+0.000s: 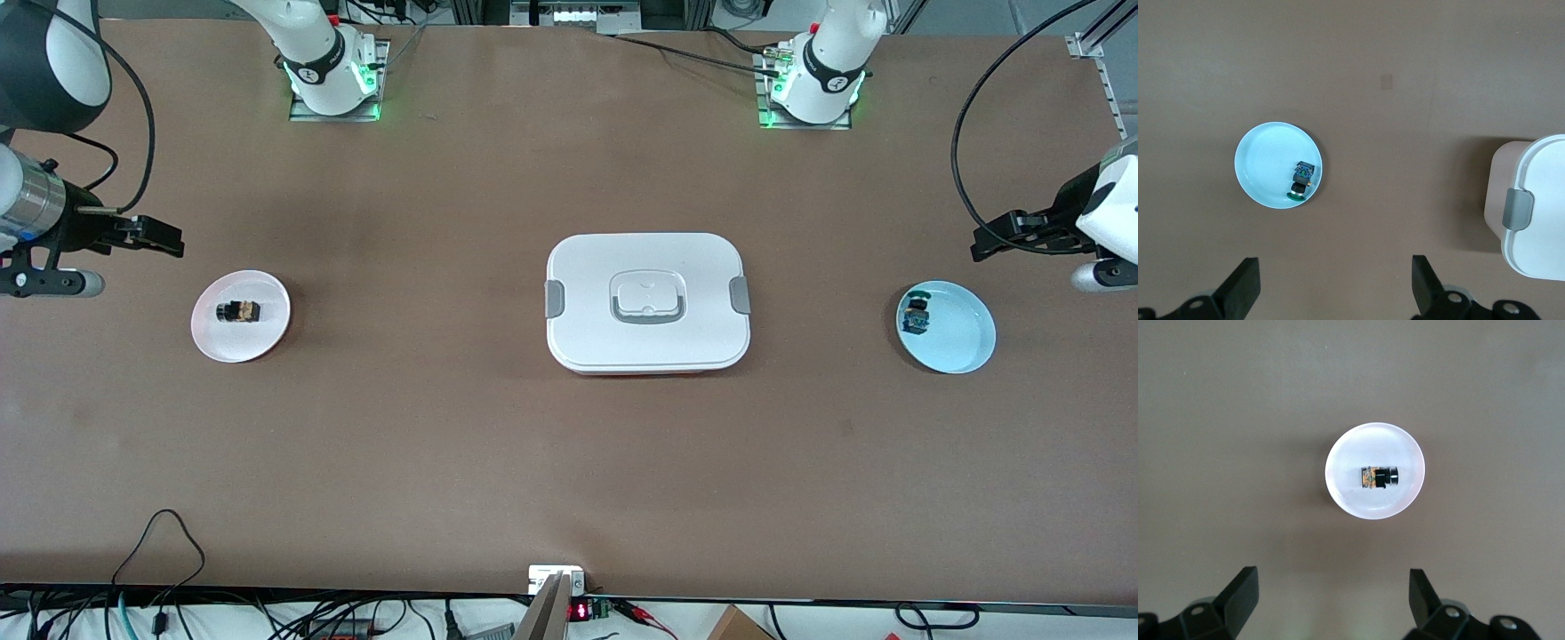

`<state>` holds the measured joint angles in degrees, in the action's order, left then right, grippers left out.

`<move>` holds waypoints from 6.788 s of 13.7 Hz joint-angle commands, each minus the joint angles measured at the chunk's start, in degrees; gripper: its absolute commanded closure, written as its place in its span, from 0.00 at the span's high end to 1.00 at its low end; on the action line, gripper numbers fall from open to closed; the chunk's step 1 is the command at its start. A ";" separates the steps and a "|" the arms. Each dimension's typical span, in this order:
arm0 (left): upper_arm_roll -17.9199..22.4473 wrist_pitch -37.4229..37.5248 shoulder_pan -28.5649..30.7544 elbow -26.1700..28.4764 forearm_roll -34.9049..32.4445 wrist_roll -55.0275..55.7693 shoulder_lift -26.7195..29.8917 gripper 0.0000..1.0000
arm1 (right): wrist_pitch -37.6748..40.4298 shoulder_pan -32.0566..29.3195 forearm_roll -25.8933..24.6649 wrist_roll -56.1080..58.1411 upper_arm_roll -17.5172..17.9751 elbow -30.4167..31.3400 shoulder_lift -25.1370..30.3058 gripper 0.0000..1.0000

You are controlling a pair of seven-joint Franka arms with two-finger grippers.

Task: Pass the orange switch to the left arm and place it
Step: 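Lower the right gripper toward the orange switch on the white plate, then close the right gripper around the orange switch, then lift the orange switch with the right gripper and carry it over the box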

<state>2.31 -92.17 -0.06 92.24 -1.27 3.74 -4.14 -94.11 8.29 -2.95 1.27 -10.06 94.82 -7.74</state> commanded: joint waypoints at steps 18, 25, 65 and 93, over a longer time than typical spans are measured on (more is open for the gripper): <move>-0.03 0.06 0.24 0.31 0.12 -1.02 0.36 1.00 | -39.55 -5.91 -2.58 7.79 -0.13 20.57 -13.17 1.00; -0.12 0.06 0.15 0.31 0.12 -1.02 0.36 1.00 | -40.80 -5.91 -1.62 6.82 -0.04 21.54 -16.26 1.00; -0.29 0.67 0.15 -0.56 0.04 -0.93 0.54 1.00 | -45.20 -7.23 -1.79 10.69 0.57 26.82 -18.11 0.08; -0.21 6.81 -0.03 -3.64 4.85 -0.75 -1.22 1.00 | -4.76 -3.81 16.13 31.56 17.62 -0.52 -1.32 0.00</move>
<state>2.06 -88.59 -0.52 90.95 0.29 3.74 -4.50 -99.84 4.58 10.82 25.67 6.88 94.51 -9.71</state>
